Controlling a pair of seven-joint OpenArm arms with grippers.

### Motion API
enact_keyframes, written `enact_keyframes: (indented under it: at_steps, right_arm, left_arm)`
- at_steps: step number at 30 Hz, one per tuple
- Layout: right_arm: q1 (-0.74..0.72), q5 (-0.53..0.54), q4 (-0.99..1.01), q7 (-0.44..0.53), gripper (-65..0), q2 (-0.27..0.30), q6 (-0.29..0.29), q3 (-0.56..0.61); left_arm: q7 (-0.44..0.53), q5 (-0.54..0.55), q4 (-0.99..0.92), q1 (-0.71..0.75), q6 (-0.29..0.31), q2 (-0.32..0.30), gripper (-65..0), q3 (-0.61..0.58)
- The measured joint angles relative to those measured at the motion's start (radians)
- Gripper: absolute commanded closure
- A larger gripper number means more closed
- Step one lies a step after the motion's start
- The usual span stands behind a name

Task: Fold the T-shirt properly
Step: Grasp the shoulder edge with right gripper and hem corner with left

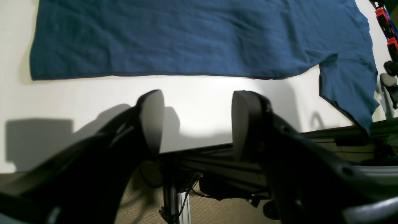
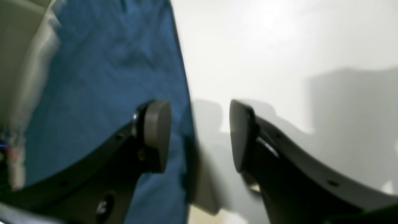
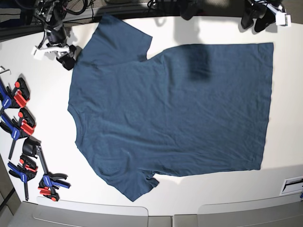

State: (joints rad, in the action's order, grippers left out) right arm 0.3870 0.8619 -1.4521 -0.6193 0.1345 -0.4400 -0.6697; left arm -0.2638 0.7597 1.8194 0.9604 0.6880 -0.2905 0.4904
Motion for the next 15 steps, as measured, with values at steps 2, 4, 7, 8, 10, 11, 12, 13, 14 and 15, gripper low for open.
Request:
enact_keyframes:
  at_steps: [2, 4, 7, 8, 10, 11, 12, 13, 14, 15]
  right_arm:
    - [-0.024, 0.010, 0.029, -0.010, -29.1, 0.005, -0.008, 0.014]
    - [-0.030, 0.010, 0.038, -0.017, -29.1, 0.005, -0.008, 0.043]
    - [-0.030, 0.011, 0.038, -0.023, -29.1, 0.005, -0.009, 0.097]
    - [-0.030, 0.015, 0.037, -0.030, -29.1, 0.005, -0.012, 0.114]
    - [-0.030, 0.025, 0.037, -0.032, -29.0, 0.005, -0.012, 0.145]
    - [-0.030, 0.021, 0.037, -0.032, -29.0, 0.005, -0.013, 0.154]
    - [-0.030, 0.013, 0.037, -0.032, -29.0, 0.004, -0.013, 0.159]
    - [-0.030, 0.002, 0.037, -0.029, -28.3, 0.005, -0.017, 0.159]
    - [-0.030, 0.002, 0.037, -0.026, -25.6, 0.005, -0.016, 0.159]
    - [-0.030, -0.011, 0.037, -0.025, -21.3, 0.005, -0.016, 0.159]
  left_arm:
    - [0.000, 0.000, 0.000, 0.000, 0.000, -0.001, -31.8, 0.000]
    - [0.000, 0.000, 0.000, 0.000, 0.000, 0.000, -31.8, 0.000]
    - [0.000, 0.000, 0.000, 0.000, 0.000, 0.000, -31.8, 0.000]
    - [0.000, 0.000, 0.000, 0.000, 0.000, 0.000, -31.8, 0.000]
    - [0.000, 0.000, 0.000, 0.000, 0.000, 0.000, -31.8, 0.000]
    - [0.000, 0.000, 0.000, 0.000, 0.000, 0.000, -31.8, 0.000]
    - [0.000, 0.000, 0.000, 0.000, 0.000, 0.000, -31.8, 0.000]
    - [0.000, 0.000, 0.000, 0.000, 0.000, 0.000, -31.8, 0.000]
    - [0.000, 0.000, 0.000, 0.000, 0.000, 0.000, -31.8, 0.000]
    - [0.000, 0.000, 0.000, 0.000, 0.000, 0.000, -31.8, 0.000]
